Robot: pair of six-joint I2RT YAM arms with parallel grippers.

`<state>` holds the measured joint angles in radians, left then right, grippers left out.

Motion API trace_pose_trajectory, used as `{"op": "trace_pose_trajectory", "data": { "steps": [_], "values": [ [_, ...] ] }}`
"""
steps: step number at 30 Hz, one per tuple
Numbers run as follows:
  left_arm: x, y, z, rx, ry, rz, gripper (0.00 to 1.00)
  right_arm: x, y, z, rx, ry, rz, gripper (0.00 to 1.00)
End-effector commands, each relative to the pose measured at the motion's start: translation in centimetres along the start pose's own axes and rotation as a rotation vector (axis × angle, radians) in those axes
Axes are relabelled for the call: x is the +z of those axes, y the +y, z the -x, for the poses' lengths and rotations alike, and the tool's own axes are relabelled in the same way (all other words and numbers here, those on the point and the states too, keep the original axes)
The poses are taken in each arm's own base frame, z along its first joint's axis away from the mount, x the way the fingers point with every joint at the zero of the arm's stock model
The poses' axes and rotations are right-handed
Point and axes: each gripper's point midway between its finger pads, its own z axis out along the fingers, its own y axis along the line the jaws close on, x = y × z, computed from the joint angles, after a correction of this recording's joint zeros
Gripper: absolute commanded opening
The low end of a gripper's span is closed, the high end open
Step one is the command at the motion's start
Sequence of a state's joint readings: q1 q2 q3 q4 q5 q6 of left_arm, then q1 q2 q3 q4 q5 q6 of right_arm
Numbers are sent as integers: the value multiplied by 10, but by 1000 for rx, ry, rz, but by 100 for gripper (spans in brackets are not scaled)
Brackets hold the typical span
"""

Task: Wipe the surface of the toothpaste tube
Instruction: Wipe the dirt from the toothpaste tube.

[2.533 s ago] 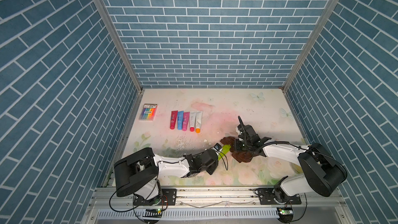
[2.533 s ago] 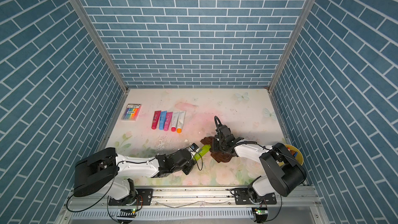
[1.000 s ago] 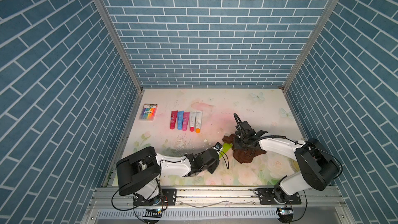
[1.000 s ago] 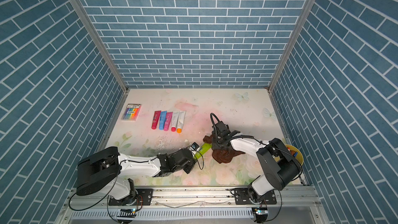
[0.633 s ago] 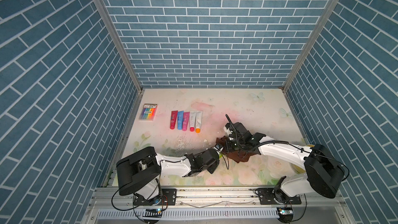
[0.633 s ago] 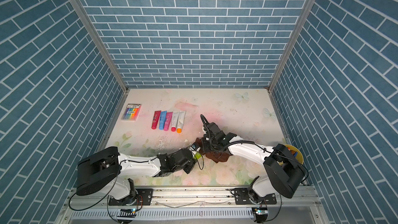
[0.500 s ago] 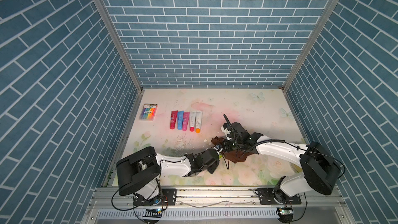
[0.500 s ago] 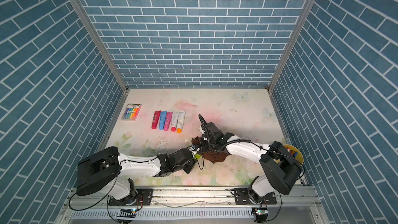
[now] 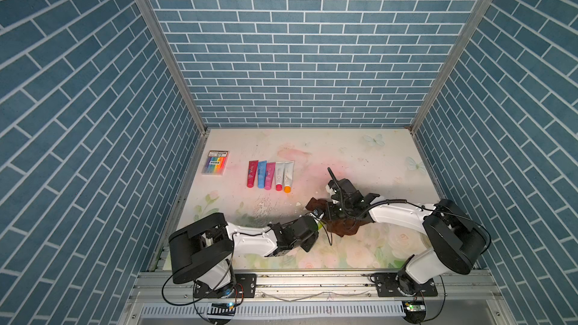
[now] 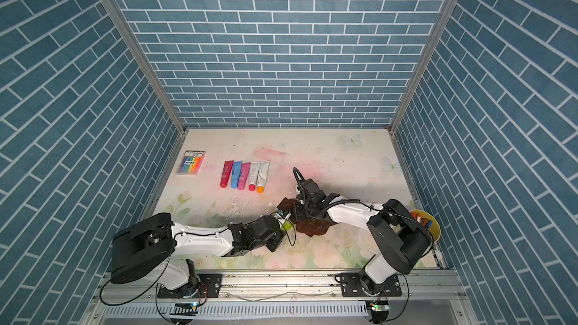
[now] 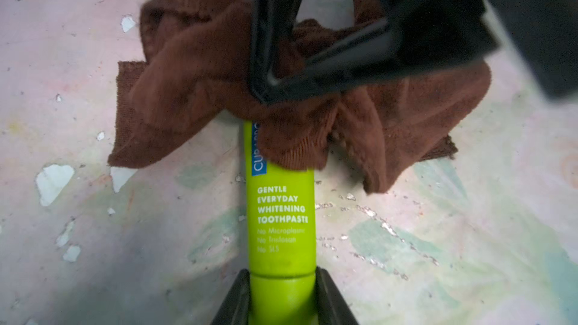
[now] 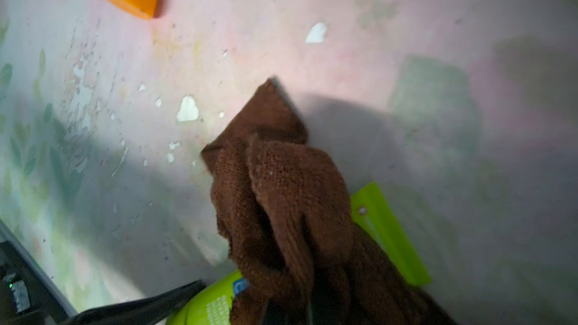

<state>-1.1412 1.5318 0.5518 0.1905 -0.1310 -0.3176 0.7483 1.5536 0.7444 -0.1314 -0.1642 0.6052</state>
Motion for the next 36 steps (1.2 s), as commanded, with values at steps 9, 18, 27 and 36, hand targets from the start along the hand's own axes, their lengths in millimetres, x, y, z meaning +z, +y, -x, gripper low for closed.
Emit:
{"op": "trace_pose_trajectory", "data": {
  "steps": [9, 18, 27, 36],
  "values": [
    [2, -2, -18, 34, 65, -8, 0, -15, -39, -14, 27, 5, -156, 0],
    [2, -3, -18, 37, 66, -12, 0, -20, 49, -27, -105, 18, 106, 0],
    [2, -1, -18, 34, 66, -1, 0, 1, 30, -46, -85, 85, 43, 0],
    [2, 1, -17, 29, 61, 8, 0, 5, -41, -40, 52, 75, -95, 0]
  ]
}}
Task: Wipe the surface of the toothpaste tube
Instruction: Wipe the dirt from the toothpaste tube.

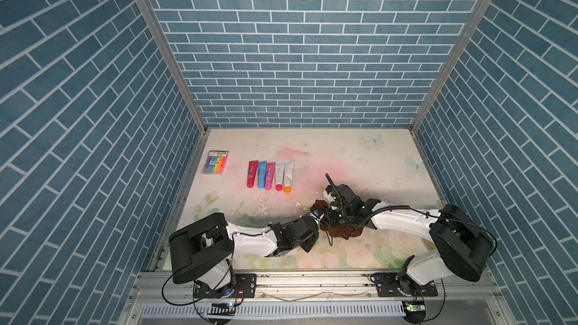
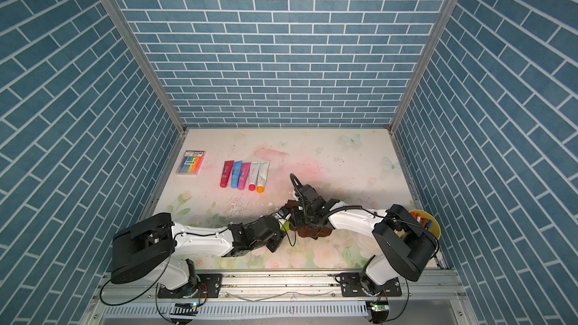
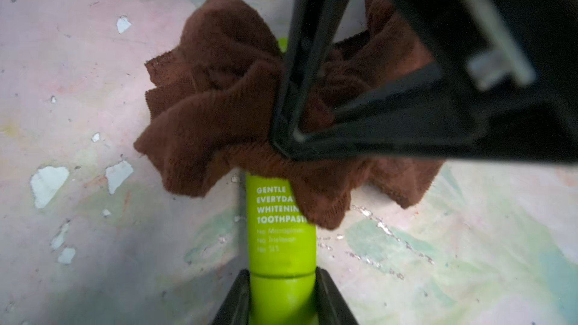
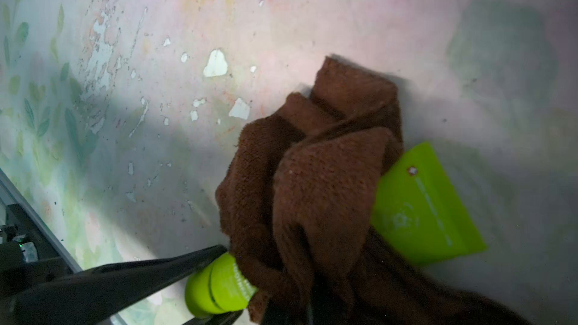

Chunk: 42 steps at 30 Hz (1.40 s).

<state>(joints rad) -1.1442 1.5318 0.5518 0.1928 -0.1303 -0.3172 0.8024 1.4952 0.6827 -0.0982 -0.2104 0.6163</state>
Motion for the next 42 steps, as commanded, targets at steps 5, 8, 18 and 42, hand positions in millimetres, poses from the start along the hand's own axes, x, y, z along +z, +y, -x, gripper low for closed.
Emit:
{"op": "trace_pose_trajectory", "data": {
  "steps": [5, 8, 18, 42],
  "values": [
    [2, 2, -18, 27, 62, 12, 0, 3, -84, 0, 141, 22, -215, 0],
    [2, 1, -18, 29, 64, 11, 0, 0, -81, 8, 146, 6, -192, 0],
    [3, 0, -19, 34, 68, 7, 0, -31, 30, 6, -19, -28, 107, 0],
    [2, -2, -19, 40, 66, 0, 0, -2, -101, -18, 103, 69, -331, 0]
  ]
}}
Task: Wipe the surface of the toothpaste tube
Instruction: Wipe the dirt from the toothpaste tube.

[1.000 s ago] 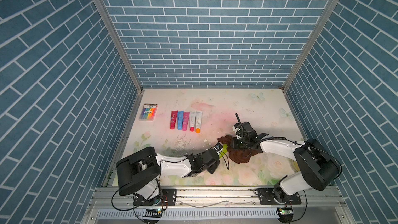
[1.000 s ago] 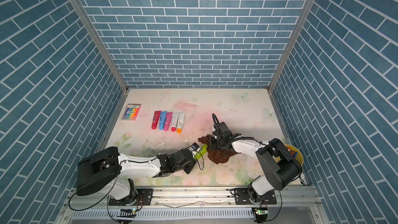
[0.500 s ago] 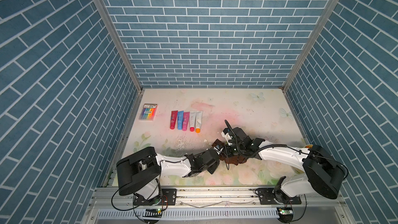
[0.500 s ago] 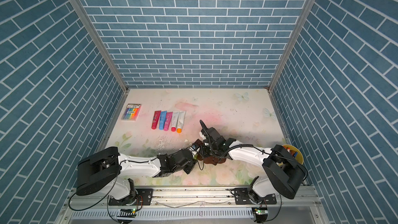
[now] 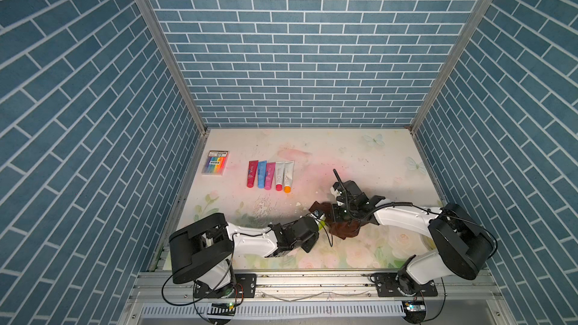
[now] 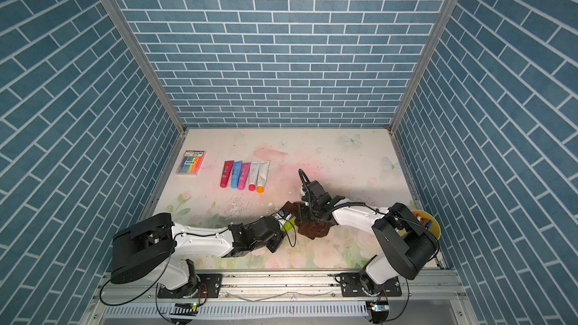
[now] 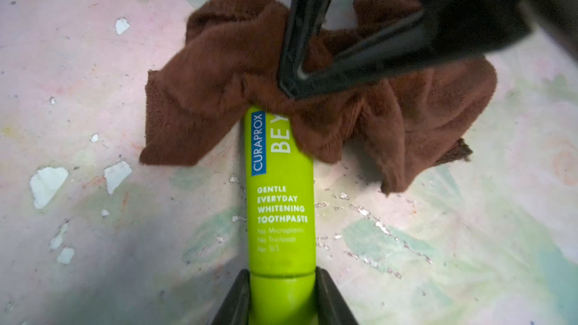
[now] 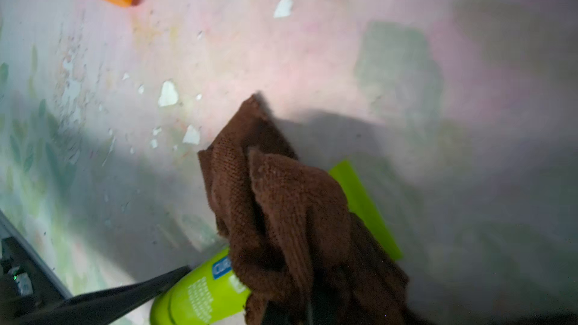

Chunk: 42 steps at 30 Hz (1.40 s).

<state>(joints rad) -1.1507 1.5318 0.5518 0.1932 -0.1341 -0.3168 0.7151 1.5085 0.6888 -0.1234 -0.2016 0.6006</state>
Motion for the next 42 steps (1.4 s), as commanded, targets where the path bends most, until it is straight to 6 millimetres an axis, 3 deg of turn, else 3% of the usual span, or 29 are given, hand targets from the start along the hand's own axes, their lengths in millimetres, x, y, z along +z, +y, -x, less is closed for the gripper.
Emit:
{"op": "trace_pose_trajectory", "data": {
  "steps": [1, 4, 7, 10, 15, 21, 24, 33, 42],
  "values": [
    [3, 0, -18, 33, 67, 2, 0, 4, -78, -23, 41, 71, -290, 0],
    [3, 1, -18, 34, 67, 6, 0, 1, -75, -18, 32, 54, -272, 0],
    [2, 0, -18, 34, 66, 3, 0, -1, -38, -14, -6, 37, -96, 0],
    [2, 0, -18, 33, 66, -1, 0, -10, -6, -13, -91, 7, -42, 0],
    [3, -1, -18, 36, 66, -4, 0, -14, 42, -25, -148, 12, 99, 0],
    [3, -1, -19, 36, 69, -4, 0, 5, 56, -40, -146, 53, 171, 0],
    [3, -2, -19, 38, 70, -6, 0, 14, 47, -45, -128, 73, 136, 0],
    [2, -1, -18, 38, 66, -7, 0, 18, -42, -36, 19, 78, -120, 0],
    [2, -1, -19, 36, 66, -6, 0, 18, -95, -27, 94, 71, -267, 0]
  ]
}}
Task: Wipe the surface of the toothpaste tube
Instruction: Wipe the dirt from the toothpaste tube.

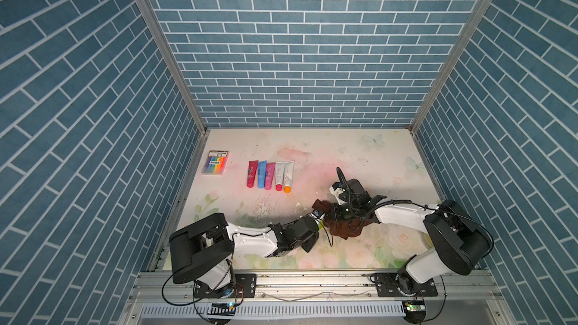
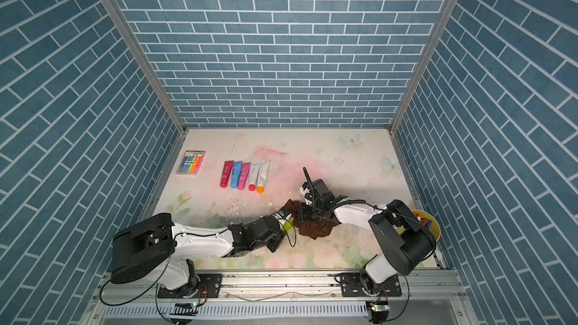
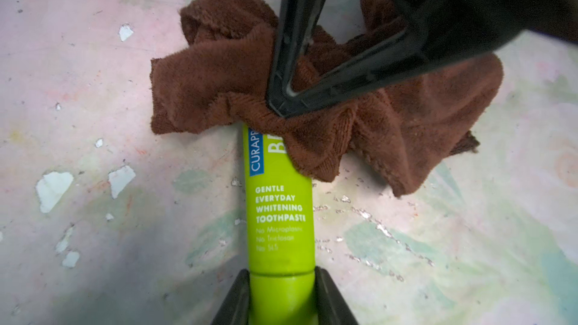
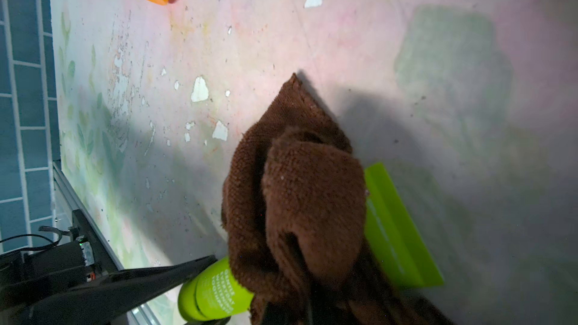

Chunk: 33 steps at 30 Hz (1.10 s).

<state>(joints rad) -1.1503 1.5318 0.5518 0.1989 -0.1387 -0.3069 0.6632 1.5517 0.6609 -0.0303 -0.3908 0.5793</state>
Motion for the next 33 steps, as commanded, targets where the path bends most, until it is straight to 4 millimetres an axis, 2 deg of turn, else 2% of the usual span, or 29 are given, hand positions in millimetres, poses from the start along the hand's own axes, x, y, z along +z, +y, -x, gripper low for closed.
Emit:
{"op": "trace_pose_trajectory", "data": {
  "steps": [1, 6, 9, 14, 17, 20, 25, 28, 30, 33],
  "values": [
    [2, -2, -21, 28, 74, -11, 0, -7, -108, -18, 95, -3, -429, 0],
    [3, -3, -20, 30, 75, -14, 0, -22, -100, -13, 86, -36, -417, 0],
    [3, -3, -20, 31, 77, -15, 0, -30, -83, -9, 68, -67, -356, 0],
    [3, -3, -21, 32, 79, -14, 0, -39, -20, -9, -34, -79, -181, 0],
    [3, -3, -21, 32, 79, -14, 0, -34, 18, -13, -91, -48, -86, 0],
    [3, -3, -21, 32, 80, -14, 0, -24, 36, -15, -105, -28, -16, 0],
    [3, -3, -20, 31, 79, -16, 0, -1, 33, -16, -94, 4, -13, 0],
    [3, -4, -20, 35, 79, -19, 0, 11, 23, -17, -85, 19, -46, 0],
    [3, -4, -21, 33, 80, -18, 0, 15, 6, -16, -74, 28, -138, 0],
    [3, -3, -21, 33, 79, -17, 0, 11, -32, -16, -61, 51, -346, 0]
  ]
}}
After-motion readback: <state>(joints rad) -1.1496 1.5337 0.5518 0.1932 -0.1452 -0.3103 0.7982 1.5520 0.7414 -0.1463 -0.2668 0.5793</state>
